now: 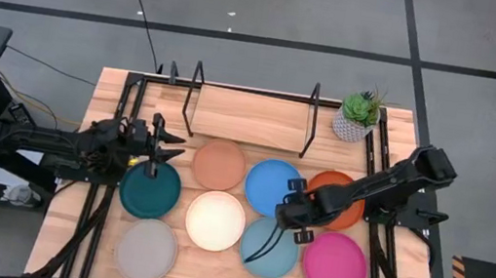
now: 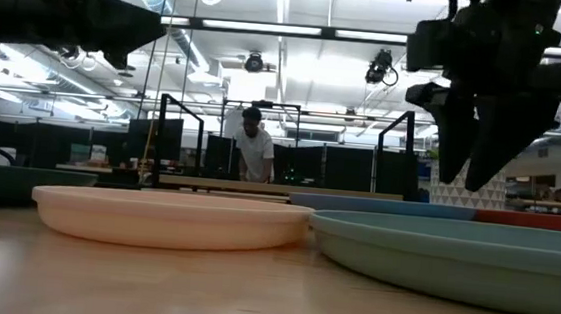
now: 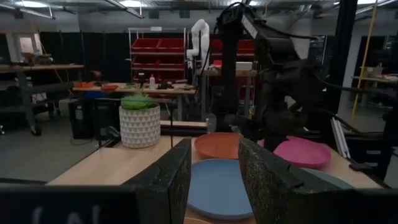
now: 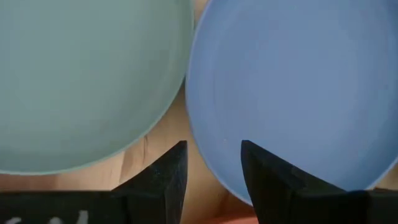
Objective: Place and stack plates onto a shelf
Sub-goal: Put the blue plate on the shelf
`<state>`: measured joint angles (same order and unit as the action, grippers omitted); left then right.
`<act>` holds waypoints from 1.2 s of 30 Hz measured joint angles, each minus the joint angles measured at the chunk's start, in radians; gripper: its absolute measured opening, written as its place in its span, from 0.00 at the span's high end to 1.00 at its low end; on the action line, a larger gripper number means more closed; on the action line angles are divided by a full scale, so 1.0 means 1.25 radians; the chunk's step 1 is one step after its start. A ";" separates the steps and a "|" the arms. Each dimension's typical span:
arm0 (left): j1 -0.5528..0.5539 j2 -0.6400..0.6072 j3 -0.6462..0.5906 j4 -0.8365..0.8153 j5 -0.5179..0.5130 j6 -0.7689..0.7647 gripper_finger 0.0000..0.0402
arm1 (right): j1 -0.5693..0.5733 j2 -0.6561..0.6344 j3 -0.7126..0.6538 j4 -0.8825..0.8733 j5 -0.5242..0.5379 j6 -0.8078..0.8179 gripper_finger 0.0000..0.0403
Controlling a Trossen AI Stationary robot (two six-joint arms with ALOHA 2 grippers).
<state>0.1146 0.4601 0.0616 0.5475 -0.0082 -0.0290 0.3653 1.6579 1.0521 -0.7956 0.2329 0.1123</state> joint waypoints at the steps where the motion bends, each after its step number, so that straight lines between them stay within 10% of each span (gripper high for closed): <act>1: 0.000 0.004 0.000 0.000 0.000 -0.009 0.65 | 0.000 0.011 0.007 -0.006 0.000 0.000 0.62; 36: -0.001 0.004 0.000 -0.010 0.001 -0.058 0.65 | 0.011 0.110 0.094 -0.045 0.040 -0.096 0.94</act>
<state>0.1135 0.4648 0.0616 0.5350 -0.0074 -0.1010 0.3794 1.7950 1.1695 -0.8516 0.2825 -0.0079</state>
